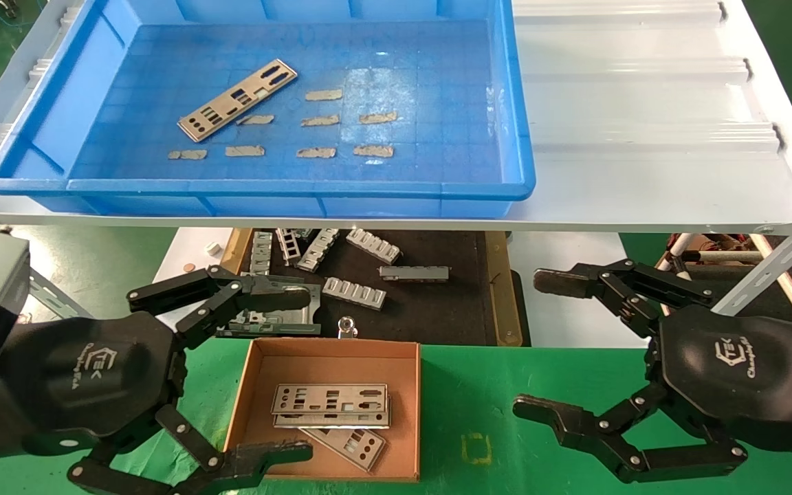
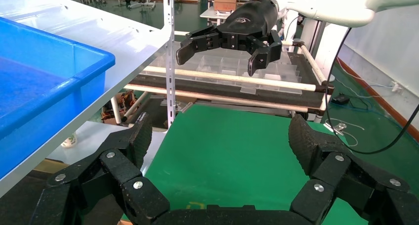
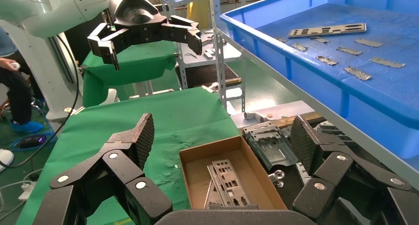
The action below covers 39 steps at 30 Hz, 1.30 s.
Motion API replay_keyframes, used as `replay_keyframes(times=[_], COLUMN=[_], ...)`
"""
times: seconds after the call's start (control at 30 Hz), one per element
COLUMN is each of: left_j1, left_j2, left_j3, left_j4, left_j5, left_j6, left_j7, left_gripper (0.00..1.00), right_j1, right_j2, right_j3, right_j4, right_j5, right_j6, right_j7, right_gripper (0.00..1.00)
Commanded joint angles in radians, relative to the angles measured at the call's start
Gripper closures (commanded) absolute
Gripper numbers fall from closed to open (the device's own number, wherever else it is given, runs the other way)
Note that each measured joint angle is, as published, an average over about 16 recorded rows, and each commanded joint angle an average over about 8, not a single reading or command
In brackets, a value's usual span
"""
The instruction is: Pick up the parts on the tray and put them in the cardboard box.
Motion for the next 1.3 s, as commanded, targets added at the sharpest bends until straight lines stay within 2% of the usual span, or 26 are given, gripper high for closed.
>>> replay_keyframes(times=[0.03, 1.3], left_j1=[0.0, 0.0], left_j2=[0.0, 0.0], left_j3=[0.0, 0.0], left_j4=[0.0, 0.0], left_j5=[0.0, 0.0], left_j6=[0.0, 0.0], left_j7=[0.0, 0.0], left_gripper=[0.0, 0.0], right_j1=[0.0, 0.0], right_j2=[0.0, 0.0], right_j3=[0.0, 0.0], right_j4=[0.0, 0.0], right_j5=[0.0, 0.0], right_j6=[0.0, 0.0], right_j7=[0.0, 0.0], right_gripper=[0.0, 0.0])
